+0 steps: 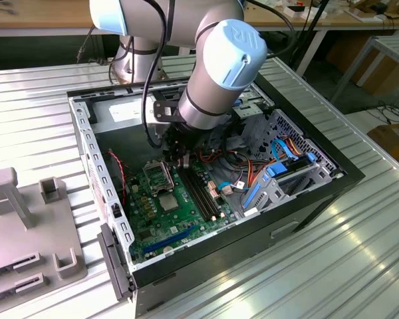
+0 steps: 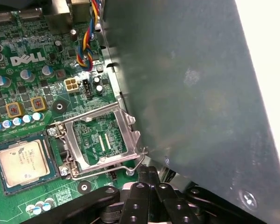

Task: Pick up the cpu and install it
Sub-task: 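Close the cpu cover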

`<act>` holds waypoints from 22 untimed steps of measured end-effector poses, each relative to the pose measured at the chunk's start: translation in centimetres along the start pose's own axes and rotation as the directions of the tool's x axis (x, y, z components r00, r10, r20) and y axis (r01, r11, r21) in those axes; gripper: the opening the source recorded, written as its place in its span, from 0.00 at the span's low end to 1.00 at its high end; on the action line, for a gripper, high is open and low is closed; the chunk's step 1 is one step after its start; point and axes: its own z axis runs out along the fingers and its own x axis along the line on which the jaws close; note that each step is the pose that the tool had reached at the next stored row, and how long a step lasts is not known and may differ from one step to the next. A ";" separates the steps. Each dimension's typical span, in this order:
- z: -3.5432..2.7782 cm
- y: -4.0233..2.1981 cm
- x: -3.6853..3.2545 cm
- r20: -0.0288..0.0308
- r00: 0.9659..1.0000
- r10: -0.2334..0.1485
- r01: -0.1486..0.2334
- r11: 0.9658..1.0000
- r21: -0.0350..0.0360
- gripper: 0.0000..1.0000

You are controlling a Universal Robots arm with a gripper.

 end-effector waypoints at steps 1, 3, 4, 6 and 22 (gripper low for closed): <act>0.01 0.01 -0.04 0.000 1.000 0.000 0.000 1.000 0.000 0.11; 0.05 0.05 -0.10 0.000 1.000 0.000 0.000 1.000 0.000 0.11; 0.06 0.10 -0.09 0.000 1.000 0.000 0.000 1.000 0.000 0.11; 0.06 0.22 -0.06 0.000 1.000 -0.001 0.001 1.000 0.000 0.11; -0.44 0.61 0.43 0.000 1.000 -0.003 0.003 1.000 -0.001 0.11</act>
